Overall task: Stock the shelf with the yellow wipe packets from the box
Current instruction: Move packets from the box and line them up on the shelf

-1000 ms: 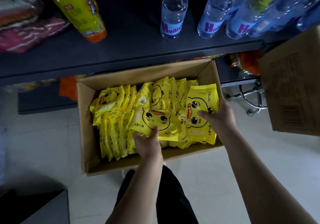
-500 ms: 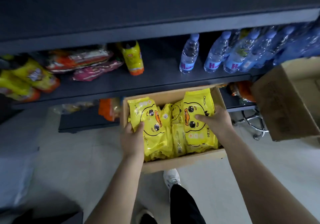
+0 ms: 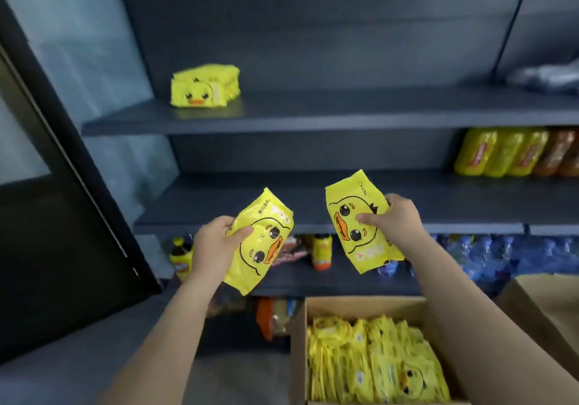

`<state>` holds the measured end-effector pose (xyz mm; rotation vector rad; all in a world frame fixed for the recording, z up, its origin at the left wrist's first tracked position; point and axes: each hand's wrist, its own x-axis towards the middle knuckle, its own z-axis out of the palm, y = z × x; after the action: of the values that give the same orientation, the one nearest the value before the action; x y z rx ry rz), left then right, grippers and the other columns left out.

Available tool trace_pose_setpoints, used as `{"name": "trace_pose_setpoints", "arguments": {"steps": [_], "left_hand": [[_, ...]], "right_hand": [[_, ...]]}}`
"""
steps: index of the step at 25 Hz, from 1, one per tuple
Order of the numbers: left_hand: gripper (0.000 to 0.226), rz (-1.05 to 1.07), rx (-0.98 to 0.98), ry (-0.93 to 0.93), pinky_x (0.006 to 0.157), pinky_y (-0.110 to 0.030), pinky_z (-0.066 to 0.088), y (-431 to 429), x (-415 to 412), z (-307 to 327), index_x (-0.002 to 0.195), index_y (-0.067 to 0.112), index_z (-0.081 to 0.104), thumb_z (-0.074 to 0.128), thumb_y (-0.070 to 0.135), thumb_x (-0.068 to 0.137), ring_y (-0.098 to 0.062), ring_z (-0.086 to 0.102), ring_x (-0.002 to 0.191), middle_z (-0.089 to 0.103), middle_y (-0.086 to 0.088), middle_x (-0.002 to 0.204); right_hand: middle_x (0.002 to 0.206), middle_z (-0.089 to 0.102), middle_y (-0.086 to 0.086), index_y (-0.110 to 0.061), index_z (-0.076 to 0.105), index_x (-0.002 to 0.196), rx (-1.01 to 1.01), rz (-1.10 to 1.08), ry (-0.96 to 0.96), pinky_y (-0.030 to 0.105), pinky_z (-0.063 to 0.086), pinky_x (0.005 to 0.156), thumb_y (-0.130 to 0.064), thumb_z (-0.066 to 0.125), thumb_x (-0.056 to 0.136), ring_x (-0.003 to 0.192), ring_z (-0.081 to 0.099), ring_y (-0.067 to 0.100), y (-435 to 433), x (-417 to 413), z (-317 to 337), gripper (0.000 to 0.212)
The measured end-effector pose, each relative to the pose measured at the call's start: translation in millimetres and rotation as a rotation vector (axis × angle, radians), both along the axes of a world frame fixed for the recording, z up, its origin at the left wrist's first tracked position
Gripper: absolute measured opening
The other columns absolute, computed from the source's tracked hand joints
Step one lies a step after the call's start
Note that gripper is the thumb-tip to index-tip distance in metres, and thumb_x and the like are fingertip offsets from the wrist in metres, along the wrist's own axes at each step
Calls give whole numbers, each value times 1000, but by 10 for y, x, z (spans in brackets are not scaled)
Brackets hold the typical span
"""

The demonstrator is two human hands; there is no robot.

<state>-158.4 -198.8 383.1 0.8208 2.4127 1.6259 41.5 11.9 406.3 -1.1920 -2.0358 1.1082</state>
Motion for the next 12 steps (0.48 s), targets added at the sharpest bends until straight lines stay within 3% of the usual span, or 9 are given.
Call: {"name": "trace_pose_setpoints", "arguments": {"steps": [5,9,12], "left_hand": [[20,9,-41,231,72,-35,43,-69,-447,937,88,9,67,71,26,79,-24,60,85,67,-6,85],[14,-25,-129,351,63,-23,39,61,-815,1424,86,15,66,71,27,80,-16,59,91,67,-2,91],[29,-58,-178,402,83,-27,42,247,-1082,1635,101,12,67,72,30,79,-16,57,108,66,-2,109]], "right_hand": [[90,67,4,-12,59,93,100,100,38,35,53,72,-22,80,72,83,65,24,-65,-413,844,31],[88,68,3,-15,60,93,144,159,71,33,51,69,-21,80,72,80,65,23,75,-770,1179,29],[88,68,3,-13,59,95,150,186,80,34,53,67,-22,81,70,78,66,22,288,-1063,1345,34]]}}
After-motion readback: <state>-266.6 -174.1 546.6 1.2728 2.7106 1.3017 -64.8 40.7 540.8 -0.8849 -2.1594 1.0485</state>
